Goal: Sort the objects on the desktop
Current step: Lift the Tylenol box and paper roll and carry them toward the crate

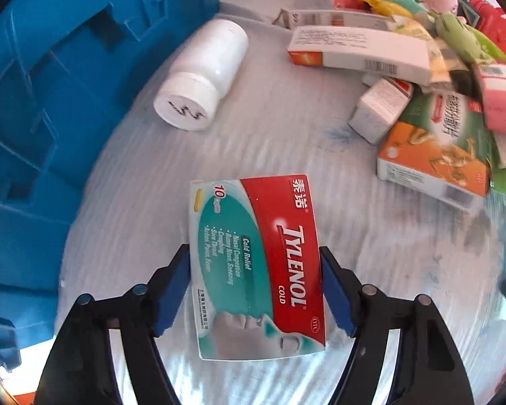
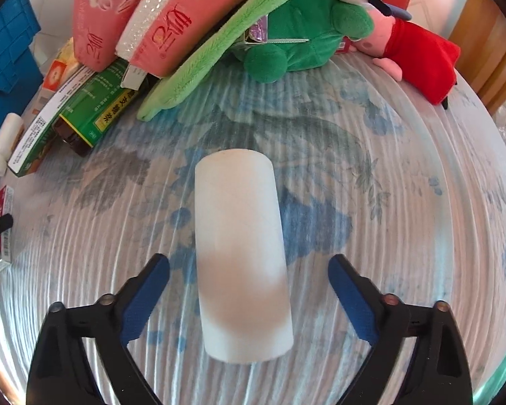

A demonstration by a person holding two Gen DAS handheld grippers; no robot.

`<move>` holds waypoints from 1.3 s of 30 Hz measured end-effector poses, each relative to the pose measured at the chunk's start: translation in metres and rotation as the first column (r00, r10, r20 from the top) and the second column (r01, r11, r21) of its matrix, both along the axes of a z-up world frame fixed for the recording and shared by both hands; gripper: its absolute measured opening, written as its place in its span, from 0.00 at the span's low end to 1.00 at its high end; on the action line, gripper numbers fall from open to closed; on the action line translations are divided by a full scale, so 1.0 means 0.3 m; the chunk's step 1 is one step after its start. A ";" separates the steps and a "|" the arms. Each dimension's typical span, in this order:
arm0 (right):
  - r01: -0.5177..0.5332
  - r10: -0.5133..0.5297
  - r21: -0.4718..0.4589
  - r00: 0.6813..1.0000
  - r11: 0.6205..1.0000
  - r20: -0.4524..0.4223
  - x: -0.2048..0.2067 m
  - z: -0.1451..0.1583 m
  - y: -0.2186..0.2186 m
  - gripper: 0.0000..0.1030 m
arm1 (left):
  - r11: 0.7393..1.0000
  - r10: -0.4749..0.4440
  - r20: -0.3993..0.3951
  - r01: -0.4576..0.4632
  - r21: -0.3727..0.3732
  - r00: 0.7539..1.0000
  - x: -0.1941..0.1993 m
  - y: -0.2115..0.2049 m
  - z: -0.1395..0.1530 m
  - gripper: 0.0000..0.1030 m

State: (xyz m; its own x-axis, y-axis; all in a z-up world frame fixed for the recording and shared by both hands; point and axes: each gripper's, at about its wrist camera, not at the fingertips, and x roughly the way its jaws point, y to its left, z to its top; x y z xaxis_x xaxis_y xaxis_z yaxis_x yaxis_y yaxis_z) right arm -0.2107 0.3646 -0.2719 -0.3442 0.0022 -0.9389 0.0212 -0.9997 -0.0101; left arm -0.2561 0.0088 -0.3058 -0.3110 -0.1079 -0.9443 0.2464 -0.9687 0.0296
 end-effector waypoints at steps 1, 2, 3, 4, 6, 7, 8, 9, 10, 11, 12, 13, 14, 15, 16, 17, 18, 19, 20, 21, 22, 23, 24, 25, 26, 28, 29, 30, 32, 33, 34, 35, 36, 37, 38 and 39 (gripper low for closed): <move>-0.005 0.005 0.001 1.000 1.000 -0.003 0.004 0.003 -0.004 0.45 | 1.000 -0.015 -0.003 0.015 -0.004 1.000 0.007 0.005 -0.001 0.70; -0.006 0.006 0.007 1.000 1.000 -0.011 0.010 0.011 -0.008 0.43 | 0.999 -0.033 -0.007 0.033 -0.006 0.999 0.016 0.011 -0.002 0.70; -0.015 0.016 0.021 1.000 1.000 -0.008 0.016 0.015 -0.015 0.43 | 0.999 -0.045 -0.016 0.045 -0.006 0.999 0.029 0.016 0.002 0.70; -0.025 0.025 0.016 1.000 1.000 -0.016 0.028 0.022 -0.019 0.43 | 0.998 -0.055 -0.030 0.055 -0.006 0.998 0.043 0.021 0.011 0.70; -0.031 0.031 -0.004 0.999 1.000 -0.034 0.056 0.042 -0.019 0.43 | 0.997 -0.079 -0.069 0.079 -0.012 0.994 0.075 0.035 0.049 0.70; -0.034 0.033 -0.010 0.998 0.999 -0.050 0.077 0.059 -0.019 0.43 | 0.996 -0.093 -0.091 0.091 -0.023 0.992 0.092 0.044 0.072 0.70; -0.039 0.038 -0.018 0.997 0.999 -0.063 0.094 0.077 -0.019 0.43 | 0.994 -0.110 -0.116 0.107 -0.037 0.987 0.110 0.056 0.103 0.70; -0.046 0.044 -0.024 0.996 0.999 -0.080 0.113 0.097 -0.020 0.43 | 0.991 -0.130 -0.143 0.123 -0.053 0.981 0.131 0.070 0.136 0.70; -0.054 0.051 -0.026 0.994 0.998 -0.101 0.133 0.123 -0.022 0.43 | 0.988 -0.148 -0.172 0.138 -0.069 0.974 0.155 0.086 0.169 0.70; -0.060 0.056 -0.026 0.991 0.998 -0.122 0.144 0.151 -0.043 0.43 | 0.985 -0.167 -0.204 0.152 -0.085 0.965 0.176 0.107 0.208 0.70; -0.065 0.060 -0.028 0.987 0.998 -0.146 0.090 0.206 -0.079 0.43 | 0.982 -0.180 -0.235 0.161 -0.100 0.955 0.170 0.134 0.248 0.70; -0.071 0.064 -0.034 0.983 0.997 -0.169 0.040 0.262 -0.097 0.43 | 0.980 -0.191 -0.263 0.167 -0.112 0.946 0.202 0.156 0.290 0.70; -0.080 0.071 -0.039 0.979 0.996 -0.193 0.046 0.266 -0.080 0.43 | 0.977 -0.203 -0.293 0.174 -0.124 0.934 0.232 0.179 0.336 0.70; -0.090 0.078 -0.042 0.973 0.995 -0.218 0.086 0.282 -0.084 0.43 | 0.974 -0.215 -0.322 0.180 -0.136 0.922 0.245 0.207 0.378 0.70; -0.100 0.086 -0.043 0.965 0.994 -0.246 0.071 0.323 -0.092 0.43 | 0.973 -0.220 -0.344 0.179 -0.147 0.913 0.243 0.258 0.410 0.70; -0.111 0.095 -0.042 0.956 0.993 -0.277 0.082 0.362 -0.099 0.43 | 0.970 -0.231 -0.371 0.184 -0.159 0.899 0.266 0.266 0.453 0.70; -0.122 0.103 -0.043 0.948 0.992 -0.302 0.070 0.384 -0.097 0.43 | 0.969 -0.233 -0.389 0.182 -0.165 0.891 0.328 0.302 0.507 0.70; -0.132 0.110 -0.045 0.938 0.990 -0.329 0.072 0.408 -0.111 0.43 | 0.969 -0.236 -0.410 0.181 -0.169 0.881 0.349 0.305 0.543 0.70; -0.143 0.118 -0.043 0.927 0.989 -0.357 0.068 0.434 -0.130 0.43 | 0.968 -0.240 -0.432 0.180 -0.176 0.870 0.358 0.305 0.576 0.70; -0.153 0.126 -0.039 0.914 0.987 -0.386 0.076 0.474 -0.144 0.43 | 0.967 -0.242 -0.451 0.178 -0.182 0.859 0.375 0.298 0.610 0.70; -0.165 0.136 -0.033 0.898 0.986 -0.419 0.096 0.518 -0.166 0.43 | 0.967 -0.244 -0.468 0.175 -0.187 0.850 0.405 0.297 0.648 0.70; -0.173 0.142 -0.032 0.885 0.984 -0.444 0.098 0.547 -0.194 0.43 | 0.966 -0.246 -0.486 0.174 -0.189 0.839 0.418 0.286 0.676 0.70; -0.185 0.149 -0.031 0.870 0.982 -0.470 0.128 0.587 -0.221 0.43 | 0.966 -0.248 -0.504 0.173 -0.192 0.828 0.428 0.274 0.700 0.70; -0.199 0.158 -0.028 0.852 0.980 -0.500 0.150 0.631 -0.260 0.43 | 0.966 -0.250 -0.524 0.169 -0.197 0.814 0.443 0.258 0.732 0.70; -0.210 0.168 -0.022 0.834 0.977 -0.525 0.161 0.670 -0.293 0.43 | 0.965 -0.251 -0.539 0.166 -0.202 0.804 0.457 0.244 0.759 0.70; -0.232 0.184 -0.014 0.803 0.973 -0.567 0.178 0.739 -0.361 0.43 | 0.964 -0.255 -0.574 0.155 -0.218 0.778 0.476 0.204 0.817 0.70; -0.241 0.189 -0.010 0.786 0.970 -0.588 0.188 0.778 -0.403 0.43 | 0.962 -0.259 -0.590 0.149 -0.229 0.765 0.490 0.173 0.849 0.70; -0.249 0.192 -0.010 0.771 0.969 -0.607 0.197 0.820 -0.453 0.43 | 0.961 -0.260 -0.606 0.141 -0.237 0.752 0.506 0.141 0.882 0.70; -0.263 0.194 -0.014 0.745 0.965 -0.638 0.209 0.882 -0.544 0.43 | 0.960 -0.261 -0.640 0.126 -0.249 0.722 0.534 0.058 0.956 0.70; -0.269 0.196 -0.010 0.728 0.963 -0.657 0.218 0.916 -0.606 0.43 | 0.960 -0.263 -0.653 0.122 -0.254 0.710 0.544 0.010 0.984 0.70; -0.272 0.198 -0.004 0.714 0.962 -0.672 0.224 0.943 -0.660 0.43 | 0.959 -0.266 -0.667 0.120 -0.258 0.696 0.557 -0.047 1.016 0.70; -0.276 0.201 0.001 0.699 0.961 -0.687 0.232 0.973 -0.722 0.43 | 0.958 -0.270 -0.678 0.116 -0.263 0.684 0.568 -0.105 1.046 0.70; -0.282 0.202 0.001 0.685 0.960 -0.700 0.238 1.003 -0.790 0.43 | 0.956 -0.272 -0.688 0.105 -0.275 0.673 0.576 -0.171 1.076 0.70; -0.291 0.201 -0.005 0.675 0.957 -0.710 0.242 1.034 -0.863 0.43 | 0.954 -0.274 -0.691 0.096 -0.285 0.668 0.579 -0.228 1.100 0.70; -0.298 0.197 -0.017 0.671 0.954 -0.715 0.242 1.056 -0.922 0.43 | 0.953 -0.273 -0.693 0.086 -0.291 0.668 0.580 -0.312 1.130 0.70; -0.309 0.191 -0.037 0.673 0.950 -0.715 0.236 1.084 -0.997 0.43 | 0.954 -0.267 -0.694 0.081 -0.289 0.669 0.579 -0.373 1.150 0.70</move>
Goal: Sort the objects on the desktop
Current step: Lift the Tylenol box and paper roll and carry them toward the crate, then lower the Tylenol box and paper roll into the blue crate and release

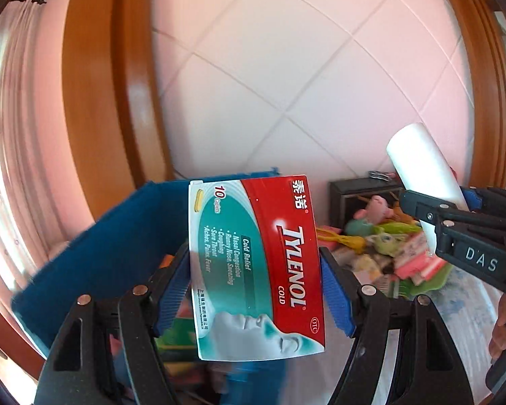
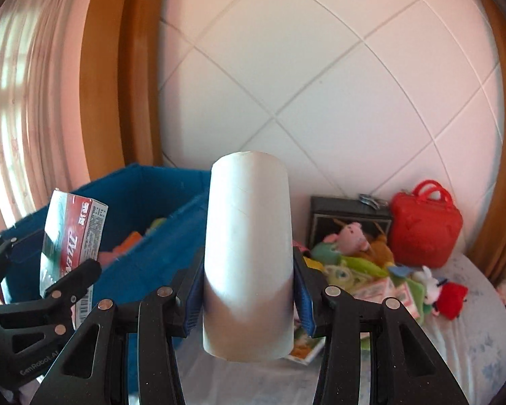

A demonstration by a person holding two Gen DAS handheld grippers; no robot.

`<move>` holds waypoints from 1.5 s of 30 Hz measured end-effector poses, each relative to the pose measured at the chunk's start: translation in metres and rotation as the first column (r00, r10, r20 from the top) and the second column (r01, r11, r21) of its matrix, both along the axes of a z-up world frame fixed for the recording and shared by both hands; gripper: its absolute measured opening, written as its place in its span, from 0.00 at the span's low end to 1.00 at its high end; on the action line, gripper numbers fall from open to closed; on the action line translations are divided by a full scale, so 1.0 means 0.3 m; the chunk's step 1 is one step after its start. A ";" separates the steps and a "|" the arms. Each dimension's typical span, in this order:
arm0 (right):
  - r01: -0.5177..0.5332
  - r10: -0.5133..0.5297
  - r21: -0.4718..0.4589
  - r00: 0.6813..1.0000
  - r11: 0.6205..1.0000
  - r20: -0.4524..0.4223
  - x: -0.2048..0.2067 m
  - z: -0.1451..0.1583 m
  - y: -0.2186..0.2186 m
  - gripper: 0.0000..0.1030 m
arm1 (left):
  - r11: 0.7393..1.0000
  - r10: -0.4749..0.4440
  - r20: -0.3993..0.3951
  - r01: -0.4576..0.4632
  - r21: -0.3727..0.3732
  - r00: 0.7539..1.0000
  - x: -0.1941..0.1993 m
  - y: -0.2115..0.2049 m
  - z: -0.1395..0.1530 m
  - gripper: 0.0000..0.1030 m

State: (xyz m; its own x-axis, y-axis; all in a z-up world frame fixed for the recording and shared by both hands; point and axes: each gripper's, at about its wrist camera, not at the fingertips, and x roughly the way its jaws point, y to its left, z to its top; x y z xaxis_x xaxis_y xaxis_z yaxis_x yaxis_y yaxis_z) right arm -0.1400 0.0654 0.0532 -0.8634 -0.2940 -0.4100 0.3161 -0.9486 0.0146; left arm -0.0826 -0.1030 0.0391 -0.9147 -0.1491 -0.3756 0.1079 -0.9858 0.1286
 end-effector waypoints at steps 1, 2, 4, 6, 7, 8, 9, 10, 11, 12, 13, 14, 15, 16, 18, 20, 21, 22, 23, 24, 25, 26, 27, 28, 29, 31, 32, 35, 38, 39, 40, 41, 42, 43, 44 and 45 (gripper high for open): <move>-0.015 0.015 -0.018 1.000 1.000 0.009 -0.008 0.021 -0.064 0.43 | 1.000 0.006 0.000 -0.006 0.003 1.000 -0.004 -0.069 0.021 0.70; -0.034 0.034 -0.039 0.999 0.999 0.018 -0.016 0.042 -0.133 0.43 | 1.000 0.012 0.005 -0.012 0.000 1.000 -0.012 -0.142 0.042 0.70; -0.052 0.054 -0.058 0.998 0.997 0.035 -0.040 0.076 -0.282 0.43 | 0.999 0.040 0.015 -0.040 -0.019 0.999 -0.041 -0.275 0.074 0.70; -0.064 0.068 -0.075 0.996 0.995 0.060 -0.066 0.094 -0.402 0.43 | 0.998 0.047 0.051 -0.045 -0.041 0.998 -0.096 -0.395 0.087 0.70; -0.073 0.080 -0.089 0.993 0.993 0.083 -0.086 0.098 -0.461 0.43 | 0.998 0.057 0.076 -0.054 -0.043 0.995 -0.128 -0.448 0.086 0.70; -0.081 0.092 -0.100 0.989 0.992 0.115 -0.112 0.095 -0.524 0.43 | 0.998 0.062 0.109 -0.058 -0.040 0.992 -0.166 -0.498 0.075 0.70; -0.083 0.098 -0.102 0.984 0.991 0.149 -0.141 0.081 -0.579 0.43 | 0.998 0.063 0.158 -0.058 -0.032 0.986 -0.210 -0.552 0.060 0.70; -0.079 0.096 -0.094 0.976 0.992 0.194 -0.176 0.060 -0.641 0.43 | 0.997 0.071 0.198 -0.068 -0.021 0.978 -0.251 -0.593 0.043 0.70; -0.072 0.090 -0.082 0.969 0.994 0.232 -0.207 0.034 -0.689 0.43 | 0.997 0.077 0.242 -0.077 -0.011 0.967 -0.291 -0.631 0.020 0.70; -0.064 0.081 -0.070 0.961 0.995 0.264 -0.231 0.005 -0.726 0.43 | 0.997 0.081 0.281 -0.081 -0.010 0.956 -0.329 -0.654 -0.003 0.70; -0.058 0.071 -0.054 0.954 0.997 0.290 -0.253 -0.022 -0.756 0.43 | 0.996 0.090 0.309 -0.090 -0.014 0.947 -0.357 -0.678 -0.023 0.70; -0.051 0.059 -0.034 0.949 0.998 0.311 -0.271 -0.050 -0.783 0.43 | 0.996 0.093 0.326 -0.093 -0.017 0.941 -0.377 -0.695 -0.039 0.70; -0.044 0.045 -0.009 0.943 0.999 0.328 -0.287 -0.080 -0.807 0.43 | 0.996 0.086 0.340 -0.086 -0.015 0.936 -0.391 -0.705 -0.053 0.70; -0.039 0.033 0.010 0.939 0.999 0.342 -0.297 -0.100 -0.828 0.43 | 0.997 0.078 0.350 -0.081 -0.008 0.934 -0.398 -0.712 -0.065 0.70; -0.029 0.009 0.050 0.931 0.998 0.364 -0.317 -0.139 -0.844 0.43 | 0.997 0.056 0.380 -0.069 0.021 0.923 -0.419 -0.719 -0.080 0.70; -0.016 -0.018 0.084 0.924 0.996 0.381 -0.335 -0.170 -0.847 0.43 | 0.997 0.040 0.386 -0.060 0.039 0.922 -0.432 -0.721 -0.076 0.71; -0.010 -0.028 0.096 0.920 0.995 0.390 -0.343 -0.185 -0.847 0.43 | 0.997 0.041 0.386 -0.060 0.037 0.921 -0.433 -0.721 -0.073 0.71; -0.005 -0.038 0.106 0.918 0.994 0.396 -0.344 -0.194 -0.845 0.43 | 0.998 0.041 0.389 -0.060 0.036 0.920 -0.433 -0.717 -0.071 0.71; 0.002 -0.047 0.114 0.917 0.993 0.397 -0.344 -0.202 -0.845 0.43 | 0.998 0.037 0.394 -0.056 0.039 0.919 -0.432 -0.717 -0.075 0.71; 0.008 -0.057 0.125 0.916 0.992 0.396 -0.347 -0.207 -0.845 0.43 | 0.998 0.030 0.398 -0.052 0.045 0.917 -0.437 -0.721 -0.080 0.71; 0.012 -0.065 0.134 0.915 0.991 0.398 -0.350 -0.214 -0.845 0.43 | 0.998 0.029 0.401 -0.052 0.047 0.916 -0.434 -0.720 -0.088 0.71; 0.015 -0.071 0.142 0.914 0.990 0.399 -0.349 -0.213 -0.848 0.43 | 0.997 0.030 0.402 -0.053 0.047 0.915 -0.429 -0.719 -0.087 0.71; 0.020 -0.081 0.156 0.914 0.988 0.397 -0.346 -0.209 -0.853 0.44 | 0.998 0.027 0.404 -0.050 0.046 0.914 -0.430 -0.721 -0.089 0.71; 0.024 -0.089 0.168 0.917 0.986 0.390 -0.343 -0.209 -0.855 0.44 | 0.998 0.024 0.408 -0.047 0.046 0.913 -0.422 -0.718 -0.093 0.71; 0.028 -0.095 0.177 0.920 0.984 0.381 -0.334 -0.198 -0.862 0.44 | 0.998 0.022 0.411 -0.044 0.046 0.911 -0.419 -0.709 -0.094 0.71; 0.047 -0.119 0.207 0.928 0.977 0.353 -0.321 -0.185 -0.868 0.48 | 0.998 0.022 0.417 -0.043 0.042 0.909 -0.413 -0.702 -0.096 0.71; 0.053 -0.127 0.221 0.933 0.974 0.336 -0.313 -0.178 -0.871 0.53 | 0.998 0.027 0.417 -0.047 0.038 0.909 -0.411 -0.701 -0.096 0.71; 0.073 -0.148 0.252 0.945 0.965 0.291 -0.285 -0.156 -0.873 0.64 | 0.997 0.034 0.402 -0.059 0.049 0.915 -0.389 -0.712 -0.087 0.71; 0.096 -0.163 0.259 0.954 0.961 0.252 -0.256 -0.130 -0.860 0.80 | 0.995 0.045 0.375 -0.074 0.063 0.926 -0.352 -0.724 -0.065 0.71; 0.102 -0.166 0.259 0.957 0.960 0.236 -0.240 -0.116 -0.857 0.86 | 0.995 0.052 0.361 -0.081 0.065 0.931 -0.334 -0.728 -0.056 0.71; 0.107 -0.166 0.257 0.961 0.960 0.220 -0.226 -0.106 -0.852 0.89 | 0.994 0.058 0.348 -0.086 0.067 0.936 -0.318 -0.731 -0.048 0.71; 0.106 -0.162 0.254 0.965 0.961 0.208 -0.211 -0.094 -0.849 0.95 | 0.993 0.064 0.331 -0.092 0.069 0.941 -0.300 -0.733 -0.038 0.71; 0.105 -0.155 0.246 0.969 0.964 0.193 -0.194 -0.081 -0.845 1.00 | 0.993 0.065 0.311 -0.093 0.078 0.948 -0.277 -0.734 -0.027 0.71; 0.105 -0.150 0.243 0.973 0.964 0.176 -0.175 -0.070 -0.840 1.00 | 0.992 0.057 0.292 -0.087 0.091 0.955 -0.254 -0.736 -0.017 0.71; 0.099 -0.139 0.237 0.977 0.966 0.159 -0.155 -0.059 -0.835 1.00 | 0.992 0.050 0.271 -0.080 0.102 0.961 -0.230 -0.734 -0.006 0.71; 0.094 -0.129 0.233 0.982 0.968 0.137 -0.130 -0.047 -0.830 1.00 | 0.991 0.053 0.245 -0.080 0.104 0.968 -0.201 -0.728 0.006 0.71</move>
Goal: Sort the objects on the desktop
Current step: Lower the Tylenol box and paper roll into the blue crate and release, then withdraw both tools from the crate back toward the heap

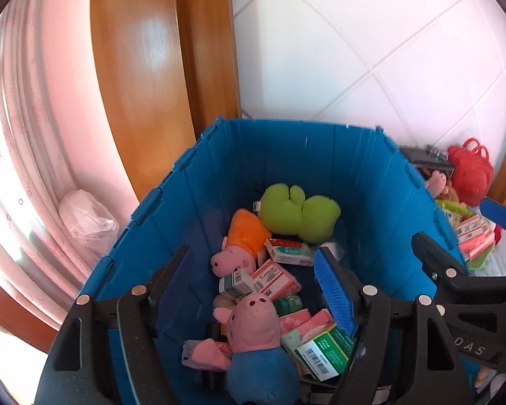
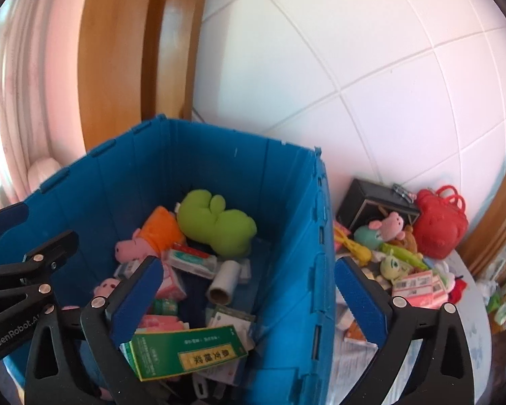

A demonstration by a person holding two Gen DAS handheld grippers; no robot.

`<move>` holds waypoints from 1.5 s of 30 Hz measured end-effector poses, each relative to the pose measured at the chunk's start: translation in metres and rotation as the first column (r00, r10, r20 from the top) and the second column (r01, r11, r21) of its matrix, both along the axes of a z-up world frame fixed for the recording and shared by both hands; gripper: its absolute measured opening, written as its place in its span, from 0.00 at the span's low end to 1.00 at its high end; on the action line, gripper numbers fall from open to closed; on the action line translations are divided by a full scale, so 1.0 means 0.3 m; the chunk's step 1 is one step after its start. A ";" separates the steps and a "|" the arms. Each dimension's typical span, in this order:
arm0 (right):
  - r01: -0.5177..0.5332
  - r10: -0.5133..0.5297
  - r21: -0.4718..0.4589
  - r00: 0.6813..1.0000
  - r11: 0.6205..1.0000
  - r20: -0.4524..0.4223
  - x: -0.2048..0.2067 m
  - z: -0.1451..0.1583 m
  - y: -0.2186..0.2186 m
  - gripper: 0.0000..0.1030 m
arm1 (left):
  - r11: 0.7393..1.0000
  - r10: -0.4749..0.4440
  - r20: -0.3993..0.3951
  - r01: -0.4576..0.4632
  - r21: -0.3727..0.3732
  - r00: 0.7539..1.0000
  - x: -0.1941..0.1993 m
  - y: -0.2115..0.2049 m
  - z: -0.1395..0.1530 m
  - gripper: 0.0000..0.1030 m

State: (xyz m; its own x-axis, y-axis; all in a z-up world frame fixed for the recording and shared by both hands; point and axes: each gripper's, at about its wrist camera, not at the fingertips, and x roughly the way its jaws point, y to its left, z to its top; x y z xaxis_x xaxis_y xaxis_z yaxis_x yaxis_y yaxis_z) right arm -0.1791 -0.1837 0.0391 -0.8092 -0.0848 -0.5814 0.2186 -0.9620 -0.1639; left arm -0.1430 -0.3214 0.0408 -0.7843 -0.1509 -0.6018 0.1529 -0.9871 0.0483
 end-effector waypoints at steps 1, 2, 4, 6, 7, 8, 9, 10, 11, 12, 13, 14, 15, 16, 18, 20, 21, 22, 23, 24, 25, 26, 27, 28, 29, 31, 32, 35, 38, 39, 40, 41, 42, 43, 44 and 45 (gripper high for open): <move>-0.004 0.004 0.003 1.000 1.000 -0.022 0.025 0.011 0.005 1.00 | 1.000 0.002 -0.029 -0.002 -0.005 1.000 0.031 0.010 0.012 0.71; -0.005 0.006 0.006 0.999 1.000 -0.039 0.045 0.018 0.010 1.00 | 1.000 0.002 -0.047 -0.002 -0.009 0.999 0.050 0.016 0.019 0.71; -0.014 0.014 0.002 0.997 1.000 -0.082 0.093 0.039 0.028 1.00 | 1.000 -0.001 -0.092 0.001 -0.006 0.996 0.101 0.033 0.035 0.71; -0.011 0.010 -0.008 0.993 1.000 -0.117 0.138 0.057 0.056 1.00 | 1.000 -0.005 -0.133 0.008 0.018 0.991 0.144 0.043 0.047 0.73; -0.012 0.009 -0.018 0.991 1.000 -0.131 0.159 0.064 0.073 1.00 | 0.999 -0.008 -0.154 0.014 0.033 0.988 0.164 0.048 0.052 0.74; -0.010 0.006 -0.028 0.990 1.000 -0.143 0.175 0.071 0.091 1.00 | 0.999 -0.013 -0.179 0.022 0.046 0.984 0.186 0.054 0.056 0.74; -0.005 -0.002 -0.041 0.988 0.999 -0.154 0.192 0.077 0.114 1.00 | 0.998 -0.012 -0.205 0.023 0.053 0.979 0.210 0.064 0.060 0.75; 0.001 -0.011 -0.058 0.986 0.998 -0.167 0.215 0.082 0.146 1.00 | 0.999 -0.005 -0.230 0.017 0.052 0.973 0.232 0.076 0.065 0.75; 0.004 -0.017 -0.072 0.984 0.997 -0.179 0.234 0.085 0.175 1.00 | 0.999 0.000 -0.260 0.013 0.051 0.966 0.257 0.094 0.072 0.75; 0.014 -0.031 -0.090 0.981 0.996 -0.191 0.256 0.086 0.215 1.00 | 0.998 -0.004 -0.290 0.021 0.055 0.957 0.284 0.116 0.079 0.76; 0.028 -0.049 -0.104 0.979 0.994 -0.200 0.274 0.087 0.254 1.00 | 0.998 -0.017 -0.314 0.037 0.058 0.949 0.303 0.140 0.086 0.79; 0.050 -0.075 -0.120 0.975 0.991 -0.210 0.292 0.086 0.307 1.00 | 0.997 -0.031 -0.336 0.055 0.062 0.941 0.322 0.168 0.093 0.80; 0.066 -0.094 -0.131 0.972 0.989 -0.215 0.300 0.086 0.348 1.00 | 0.996 -0.045 -0.358 0.072 0.061 0.933 0.337 0.202 0.100 0.82; 0.090 -0.120 -0.142 0.969 0.986 -0.217 0.307 0.083 0.398 1.00 | 0.995 -0.055 -0.375 0.081 0.053 0.925 0.347 0.238 0.107 0.85; 0.142 -0.175 -0.162 0.961 0.977 -0.213 0.316 0.072 0.511 1.00 | 0.998 -0.048 -0.409 0.063 0.024 0.911 0.365 0.329 0.118 0.86; 0.189 -0.226 -0.187 0.953 0.964 -0.201 0.317 0.052 0.635 1.00 | 0.996 -0.075 -0.430 0.089 0.012 0.900 0.375 0.432 0.122 0.86; 0.203 -0.242 -0.197 0.950 0.959 -0.197 0.316 0.041 0.685 1.00 | 0.995 -0.086 -0.431 0.103 0.016 0.898 0.375 0.470 0.122 0.87; 0.220 -0.260 -0.207 0.947 0.953 -0.188 0.313 0.025 0.746 1.00 | 0.992 -0.107 -0.428 0.128 0.020 0.898 0.369 0.529 0.118 0.87; 0.236 -0.275 -0.212 0.945 0.948 -0.176 0.307 0.009 0.801 1.00 | 0.989 -0.124 -0.424 0.148 0.024 0.897 0.360 0.573 0.112 0.87; 0.251 -0.288 -0.215 0.944 0.944 -0.162 0.297 -0.012 0.862 1.00 | 0.986 -0.137 -0.419 0.164 0.029 0.897 0.347 0.632 0.100 0.87; 0.260 -0.295 -0.216 0.944 0.941 -0.148 0.288 -0.034 0.920 1.00 | 0.984 -0.148 -0.412 0.175 0.030 0.899 0.332 0.684 0.085 0.87; 0.265 -0.297 -0.214 0.946 0.940 -0.133 0.274 -0.055 0.975 1.00 | 0.983 -0.155 -0.402 0.182 0.030 0.902 0.312 0.745 0.065 0.87; 0.269 -0.297 -0.209 0.948 0.940 -0.113 0.256 -0.081 1.039 1.00 | 0.983 -0.157 -0.384 0.183 0.032 0.910 0.287 0.807 0.040 0.87; 0.272 -0.296 -0.204 0.951 0.940 -0.094 0.241 -0.103 1.092 1.00 | 0.981 -0.163 -0.361 0.189 0.037 0.918 0.260 0.863 0.016 0.87; 0.276 -0.294 -0.197 0.953 0.941 -0.071 0.222 -0.126 1.148 1.00 | 0.978 -0.179 -0.328 0.204 0.045 0.927 0.222 0.931 -0.019 0.87; 0.271 -0.280 -0.191 0.960 0.944 -0.023 0.178 -0.180 1.266 1.00 | 0.979 -0.179 -0.280 0.199 0.046 0.943 0.167 1.020 -0.081 0.87; 0.270 -0.276 -0.189 0.961 0.944 -0.007 0.159 -0.208 1.321 1.00 | 0.982 -0.167 -0.244 0.184 0.048 0.955 0.127 1.068 -0.127 0.87; 0.290 -0.283 -0.172 0.957 0.942 0.062 0.100 -0.296 1.437 1.00 | 0.984 -0.150 -0.141 0.162 0.078 0.979 0.056 1.141 -0.245 0.87; 0.292 -0.272 -0.171 0.954 0.941 0.128 0.053 -0.384 1.514 1.00 | 0.987 -0.135 -0.042 0.138 0.086 0.990 -0.011 1.185 -0.359 0.87; 0.297 -0.273 -0.175 0.950 0.938 0.151 0.033 -0.415 1.533 1.00 | 0.988 -0.130 -0.010 0.130 0.081 0.991 -0.035 1.194 -0.399 0.87; 0.302 -0.271 -0.183 0.947 0.936 0.173 0.014 -0.441 1.546 1.00 | 0.989 -0.125 0.017 0.123 0.076 0.992 -0.048 1.198 -0.436 0.87; 0.304 -0.264 -0.194 0.942 0.933 0.207 -0.007 -0.477 1.555 1.00 | 0.991 -0.120 0.045 0.117 0.069 0.992 -0.072 1.201 -0.472 0.87; 0.302 -0.255 -0.198 0.939 0.932 0.232 -0.024 -0.506 1.560 1.00 | 0.992 -0.114 0.070 0.110 0.060 0.991 -0.094 1.203 -0.510 0.87; 0.300 -0.245 -0.199 0.934 0.933 0.259 -0.041 -0.537 1.560 1.00 | 0.993 -0.107 0.088 0.102 0.053 0.990 -0.112 1.202 -0.544 0.87; 0.300 -0.241 -0.196 0.931 0.934 0.274 -0.056 -0.560 1.557 1.00 | 0.994 -0.102 0.108 0.097 0.050 0.989 -0.133 1.199 -0.579 0.87; 0.302 -0.241 -0.187 0.926 0.935 0.291 -0.074 -0.589 1.558 1.00 | 0.994 -0.101 0.133 0.095 0.050 0.986 -0.157 1.194 -0.613 0.87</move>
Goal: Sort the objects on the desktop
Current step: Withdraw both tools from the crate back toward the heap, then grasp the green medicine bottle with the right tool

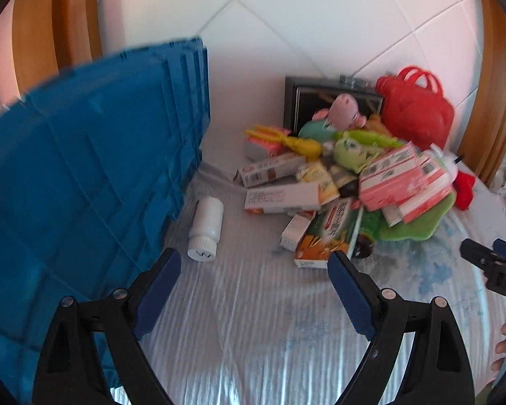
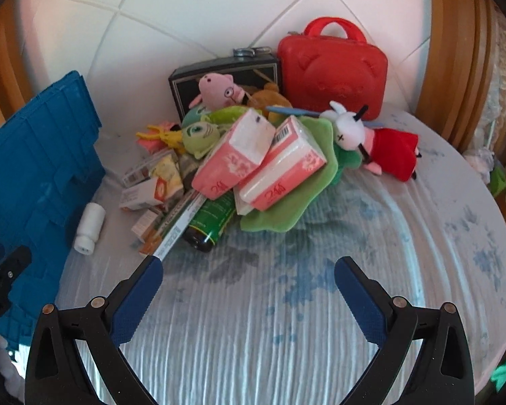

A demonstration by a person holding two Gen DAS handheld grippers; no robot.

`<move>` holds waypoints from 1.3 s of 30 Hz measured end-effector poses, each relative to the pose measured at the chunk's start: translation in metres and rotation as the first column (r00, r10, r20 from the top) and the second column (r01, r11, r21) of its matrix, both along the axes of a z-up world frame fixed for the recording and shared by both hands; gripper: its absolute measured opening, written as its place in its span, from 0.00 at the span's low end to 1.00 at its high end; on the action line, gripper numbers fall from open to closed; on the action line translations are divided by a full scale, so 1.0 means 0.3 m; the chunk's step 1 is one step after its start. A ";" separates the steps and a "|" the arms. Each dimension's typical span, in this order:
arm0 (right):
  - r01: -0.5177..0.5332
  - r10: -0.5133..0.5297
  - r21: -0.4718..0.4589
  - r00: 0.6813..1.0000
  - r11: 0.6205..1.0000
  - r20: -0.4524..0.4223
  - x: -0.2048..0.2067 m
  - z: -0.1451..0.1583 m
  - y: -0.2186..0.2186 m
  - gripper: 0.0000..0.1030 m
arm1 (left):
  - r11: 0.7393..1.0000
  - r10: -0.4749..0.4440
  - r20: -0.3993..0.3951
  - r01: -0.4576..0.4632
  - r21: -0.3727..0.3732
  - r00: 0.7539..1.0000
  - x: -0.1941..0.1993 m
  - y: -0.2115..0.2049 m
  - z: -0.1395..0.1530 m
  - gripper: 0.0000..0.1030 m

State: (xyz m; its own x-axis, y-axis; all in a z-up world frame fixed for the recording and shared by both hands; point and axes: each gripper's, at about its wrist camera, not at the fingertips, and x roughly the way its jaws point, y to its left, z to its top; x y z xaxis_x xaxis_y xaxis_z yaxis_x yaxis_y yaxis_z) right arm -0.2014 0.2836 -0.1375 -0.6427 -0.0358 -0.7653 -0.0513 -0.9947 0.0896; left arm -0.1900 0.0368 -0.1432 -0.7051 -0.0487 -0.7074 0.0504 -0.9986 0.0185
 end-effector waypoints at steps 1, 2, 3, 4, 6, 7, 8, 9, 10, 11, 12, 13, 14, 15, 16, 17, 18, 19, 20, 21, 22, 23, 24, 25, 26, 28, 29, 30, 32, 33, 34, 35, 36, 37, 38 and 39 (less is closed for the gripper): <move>0.003 -0.003 0.007 1.000 1.000 0.016 -0.014 -0.024 -0.002 1.00 | 1.000 0.000 0.024 0.000 0.000 1.000 -0.027 -0.005 -0.032 0.87; 0.009 -0.010 0.012 1.000 1.000 0.028 -0.028 -0.042 0.001 1.00 | 1.000 -0.004 0.050 0.003 0.002 0.999 -0.053 -0.009 -0.067 0.87; 0.016 -0.016 0.015 0.999 1.000 0.042 -0.043 -0.064 0.001 1.00 | 1.000 -0.007 0.078 0.007 0.004 0.997 -0.082 -0.015 -0.104 0.87; 0.020 -0.021 0.016 0.998 1.000 0.056 -0.055 -0.082 0.002 1.00 | 1.000 -0.011 0.100 0.011 0.005 0.995 -0.107 -0.019 -0.131 0.87; 0.026 -0.028 0.019 0.996 0.999 0.083 -0.090 -0.122 -0.006 1.00 | 1.000 -0.022 0.146 0.021 0.006 0.989 -0.166 -0.024 -0.198 0.87; 0.028 -0.030 0.022 0.995 0.999 0.096 -0.105 -0.141 -0.009 1.00 | 1.000 -0.028 0.164 0.027 0.005 0.986 -0.196 -0.023 -0.229 0.87; 0.030 -0.032 0.023 0.993 0.999 0.113 -0.125 -0.167 -0.015 1.00 | 0.999 -0.033 0.176 0.033 0.003 0.984 -0.217 -0.022 -0.252 0.87; 0.028 -0.030 0.022 0.992 0.999 0.125 -0.142 -0.187 -0.019 1.00 | 0.999 -0.042 0.187 0.044 -0.004 0.982 -0.240 -0.019 -0.277 0.87; 0.025 -0.028 0.024 0.990 0.999 0.136 -0.158 -0.209 -0.025 1.00 | 0.998 -0.052 0.195 0.054 -0.009 0.979 -0.265 -0.013 -0.301 0.87; 0.024 -0.028 0.029 0.989 0.999 0.147 -0.176 -0.231 -0.033 1.00 | 0.998 -0.064 0.207 0.068 -0.014 0.976 -0.292 -0.003 -0.329 0.87; 0.019 -0.024 0.033 0.986 0.999 0.163 -0.198 -0.258 -0.042 1.00 | 0.996 -0.077 0.221 0.084 -0.022 0.972 -0.320 0.009 -0.357 0.87; 0.012 -0.017 0.032 0.984 0.999 0.176 -0.217 -0.283 -0.052 1.00 | 0.995 -0.088 0.225 0.096 -0.028 0.970 -0.340 0.018 -0.378 0.87; 0.006 -0.012 0.032 0.983 0.999 0.185 -0.234 -0.303 -0.062 1.00 | 0.993 -0.099 0.225 0.109 -0.033 0.969 -0.360 0.029 -0.399 0.87; 0.000 -0.006 0.032 0.981 0.999 0.194 -0.255 -0.328 -0.073 1.00 | 0.992 -0.109 0.228 0.121 -0.037 0.968 -0.383 0.041 -0.417 0.87; -0.004 -0.002 0.032 0.980 0.999 0.199 -0.275 -0.348 -0.083 1.00 | 0.990 -0.124 0.230 0.136 -0.034 0.965 -0.405 0.052 -0.433 0.87; -0.008 0.001 0.032 0.979 0.999 0.203 -0.295 -0.366 -0.094 1.00 | 0.989 -0.139 0.229 0.149 -0.027 0.963 -0.420 0.061 -0.444 0.87; -0.014 0.008 0.029 0.978 0.999 0.207 -0.320 -0.389 -0.106 1.00 | 0.986 -0.153 0.230 0.163 -0.024 0.961 -0.438 0.073 -0.455 0.87; -0.020 0.014 0.026 0.977 0.999 0.213 -0.340 -0.407 -0.115 1.00 | 0.984 -0.167 0.228 0.177 -0.027 0.959 -0.452 0.083 -0.461 0.87; -0.026 0.019 0.027 0.975 0.999 0.222 -0.367 -0.433 -0.127 1.00 | 0.982 -0.176 0.218 0.187 -0.033 0.960 -0.464 0.094 -0.465 0.87; -0.031 0.023 0.030 0.973 0.999 0.229 -0.385 -0.451 -0.135 1.00 | 0.980 -0.184 0.204 0.195 -0.040 0.962 -0.473 0.101 -0.467 0.87; -0.035 0.026 0.033 0.973 0.999 0.230 -0.400 -0.465 -0.139 1.00 | 0.978 -0.190 0.199 0.203 -0.044 0.961 -0.484 0.109 -0.469 0.87; -0.029 0.018 0.043 0.975 0.999 0.223 -0.410 -0.474 -0.137 1.00 | 0.977 -0.195 0.198 0.208 -0.043 0.960 -0.498 0.115 -0.473 0.87; -0.002 -0.011 0.065 0.979 0.998 0.206 -0.415 -0.475 -0.122 1.00 | 0.977 -0.199 0.204 0.210 -0.032 0.958 -0.512 0.119 -0.476 0.87; 0.018 -0.030 0.060 0.980 0.998 0.198 -0.416 -0.474 -0.096 1.00 | 0.977 -0.202 0.211 0.211 -0.017 0.956 -0.526 0.123 -0.481 0.87; 0.042 -0.051 0.051 0.980 0.998 0.193 -0.412 -0.473 -0.068 1.00 | 0.978 -0.205 0.214 0.210 -0.005 0.955 -0.535 0.124 -0.481 0.87; 0.123 -0.134 0.068 0.975 0.990 0.180 -0.393 -0.466 0.016 1.00 | 0.976 -0.216 0.228 0.216 0.021 0.949 -0.550 0.137 -0.491 0.85; 0.163 -0.173 0.069 0.969 0.984 0.177 -0.382 -0.461 0.062 1.00 | 0.973 -0.230 0.248 0.229 0.034 0.941 -0.550 0.153 -0.503 0.82; 0.196 -0.199 0.033 0.963 0.980 0.179 -0.368 -0.456 0.120 1.00 | 0.970 -0.240 0.262 0.239 0.033 0.935 -0.551 0.171 -0.516 0.78; 0.221 -0.218 0.009 0.956 0.975 0.197 -0.352 -0.449 0.174 1.00 | 0.971 -0.236 0.247 0.235 0.032 0.940 -0.527 0.182 -0.517 0.77; 0.209 -0.205 0.001 0.958 0.978 0.202 -0.344 -0.442 0.184 1.00 | 0.972 -0.233 0.247 0.228 0.051 0.941 -0.520 0.177 -0.515 0.72; 0.196 -0.191 -0.006 0.961 0.981 0.201 -0.336 -0.435 0.184 1.00 | 0.973 -0.231 0.257 0.221 0.068 0.938 -0.518 0.170 -0.516 0.63; 0.179 -0.170 -0.023 0.965 0.984 0.200 -0.327 -0.428 0.177 1.00 | 0.975 -0.222 0.270 0.208 0.079 0.937 -0.516 0.160 -0.519 0.58; 0.148 -0.134 -0.055 0.970 0.987 0.204 -0.318 -0.423 0.164 0.97 | 0.977 -0.212 0.263 0.204 0.059 0.941 -0.508 0.155 -0.513 0.50; 0.128 -0.111 -0.072 0.973 0.989 0.205 -0.313 -0.420 0.150 0.94 | 0.977 -0.211 0.263 0.204 0.055 0.941 -0.500 0.149 -0.510 0.45; 0.105 -0.087 -0.081 0.975 0.991 0.204 -0.308 -0.416 0.132 0.87 | 0.978 -0.210 0.267 0.201 0.060 0.941 -0.491 0.138 -0.505 0.43; 0.077 -0.057 -0.090 0.977 0.993 0.204 -0.305 -0.415 0.109 0.80 | 0.979 -0.203 0.269 0.194 0.062 0.941 -0.485 0.129 -0.501 0.39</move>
State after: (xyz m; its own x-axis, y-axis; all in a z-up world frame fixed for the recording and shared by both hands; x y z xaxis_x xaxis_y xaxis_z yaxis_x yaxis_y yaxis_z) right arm -0.2929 0.3164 -0.2620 -0.4794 -0.0782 -0.8741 -0.1446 -0.9754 0.1665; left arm -0.3354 0.0756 -0.2935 -0.4780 0.1004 -0.8726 -0.1511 -0.9880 -0.0309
